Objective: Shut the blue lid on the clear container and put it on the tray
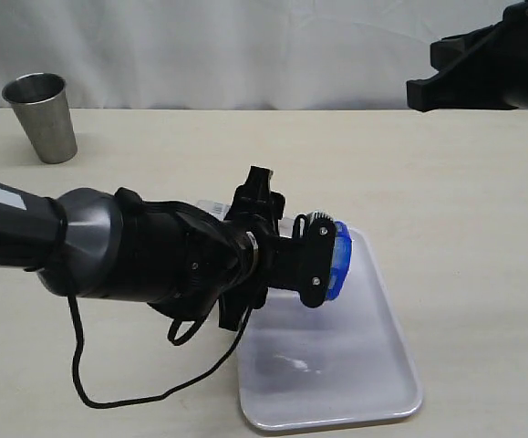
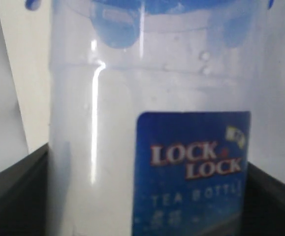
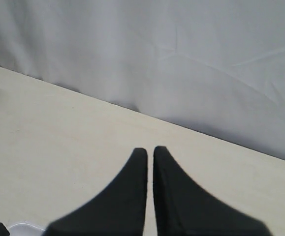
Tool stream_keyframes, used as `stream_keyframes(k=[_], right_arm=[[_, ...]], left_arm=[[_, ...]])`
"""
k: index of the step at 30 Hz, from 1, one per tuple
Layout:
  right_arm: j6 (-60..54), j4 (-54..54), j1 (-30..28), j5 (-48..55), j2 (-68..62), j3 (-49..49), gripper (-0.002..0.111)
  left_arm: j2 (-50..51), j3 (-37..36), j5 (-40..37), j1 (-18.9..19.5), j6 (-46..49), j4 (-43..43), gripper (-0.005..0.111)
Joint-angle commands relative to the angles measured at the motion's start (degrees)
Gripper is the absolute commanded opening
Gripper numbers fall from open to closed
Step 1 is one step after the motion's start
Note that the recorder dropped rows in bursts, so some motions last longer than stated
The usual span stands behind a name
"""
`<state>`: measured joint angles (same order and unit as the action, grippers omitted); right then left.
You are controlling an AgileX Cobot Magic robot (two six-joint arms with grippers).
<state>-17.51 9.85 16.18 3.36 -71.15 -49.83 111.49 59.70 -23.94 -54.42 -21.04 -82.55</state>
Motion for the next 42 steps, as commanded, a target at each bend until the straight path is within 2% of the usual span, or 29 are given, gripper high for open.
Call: stream_keyframes(k=[1, 5, 9, 14, 23, 26, 29, 32, 34, 36, 39, 42], right_arm=[[-0.4, -0.4, -1.0, -0.5, 0.0, 0.6, 0.005], [1.4, 0.0, -5.4, 0.4, 0.0, 0.6, 0.005], [4.7, 0.0, -10.9, 2.0, 0.0, 0.7, 0.005], [4.7, 0.0, -13.2, 2.8, 0.0, 1.6, 0.005], [3.9, 4.6, -14.8, 4.2, -1.9, 4.5, 0.004], [-4.5, 13.8, -14.0, 5.5, -3.8, 4.5, 0.004], [-25.0, 31.7, -14.0, 11.7, -5.6, 3.0, 0.004], [-53.9, 62.3, -15.0, 24.3, -7.1, 1.3, 0.004], [-65.0, 75.5, -17.2, 36.6, -7.9, 1.1, 0.004], [-65.0, 78.8, -18.7, 40.4, -8.0, 1.1, 0.004], [-62.9, 76.9, -18.8, 43.2, -8.0, 1.1, 0.004], [-62.6, 76.1, -18.7, 51.0, -8.5, 1.2, 0.004]], left_arm=[[-1.9, 0.4, 4.9, 0.9, -4.9, 0.4, 0.000], [-3.4, 0.4, 16.5, 3.7, -8.3, 2.9, 0.000], [-3.6, 0.4, 34.1, 9.4, -14.9, 2.9, 0.000], [-3.6, 0.4, 53.2, 15.6, -16.3, 5.8, 0.000], [-3.4, 0.4, 68.4, 22.2, -15.7, 6.8, 0.000], [-2.8, 0.4, 76.8, 24.8, -14.4, 6.7, 0.000], [-1.7, 0.4, 86.7, 28.0, -11.3, 7.1, 0.000], [-0.2, 0.4, 93.0, 30.5, -8.7, 9.0, 0.000], [0.7, 0.4, 93.6, 31.5, -8.5, 9.2, 0.000], [1.6, 0.4, 92.8, 31.8, -8.5, 9.2, 0.000], [3.4, 0.4, 92.8, 31.8, -8.5, 10.2, 0.000], [5.2, 0.4, 92.7, 31.8, -8.5, 13.0, 0.000]])
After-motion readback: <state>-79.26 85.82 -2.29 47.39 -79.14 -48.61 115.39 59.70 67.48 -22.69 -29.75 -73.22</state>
